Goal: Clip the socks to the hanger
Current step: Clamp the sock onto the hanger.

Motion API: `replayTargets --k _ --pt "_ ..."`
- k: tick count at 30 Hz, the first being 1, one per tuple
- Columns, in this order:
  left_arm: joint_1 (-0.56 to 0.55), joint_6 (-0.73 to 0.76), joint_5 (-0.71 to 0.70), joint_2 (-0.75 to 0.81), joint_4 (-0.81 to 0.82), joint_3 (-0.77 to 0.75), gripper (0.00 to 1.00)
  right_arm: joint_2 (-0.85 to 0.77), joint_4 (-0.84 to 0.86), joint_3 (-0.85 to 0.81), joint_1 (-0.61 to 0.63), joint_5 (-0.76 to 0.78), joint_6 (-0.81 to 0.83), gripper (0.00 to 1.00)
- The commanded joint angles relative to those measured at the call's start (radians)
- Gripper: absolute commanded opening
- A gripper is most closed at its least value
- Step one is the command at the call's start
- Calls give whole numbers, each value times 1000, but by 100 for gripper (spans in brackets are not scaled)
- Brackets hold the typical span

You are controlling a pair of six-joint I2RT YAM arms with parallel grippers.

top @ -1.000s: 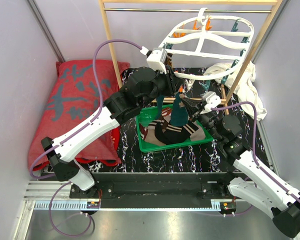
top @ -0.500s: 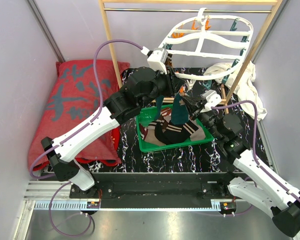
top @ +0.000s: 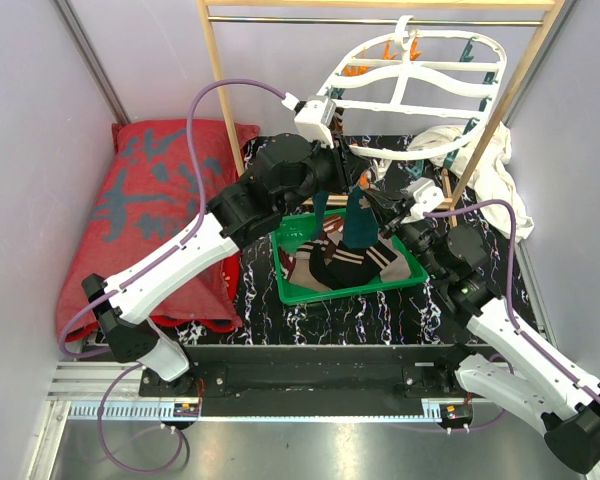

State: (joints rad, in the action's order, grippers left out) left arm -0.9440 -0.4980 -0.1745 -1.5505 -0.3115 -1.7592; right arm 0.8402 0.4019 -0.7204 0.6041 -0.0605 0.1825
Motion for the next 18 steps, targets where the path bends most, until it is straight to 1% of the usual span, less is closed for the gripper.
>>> replayTargets --k 1,10,18 --pt "2 -13 53 26 32 -19 0 10 78 -57 6 19 -9 1" --pt "2 -42 81 21 52 -5 0 20 101 -63 6 19 -20 1" --pt "2 10 9 26 38 6 0 -4 91 -85 8 13 -26 1"
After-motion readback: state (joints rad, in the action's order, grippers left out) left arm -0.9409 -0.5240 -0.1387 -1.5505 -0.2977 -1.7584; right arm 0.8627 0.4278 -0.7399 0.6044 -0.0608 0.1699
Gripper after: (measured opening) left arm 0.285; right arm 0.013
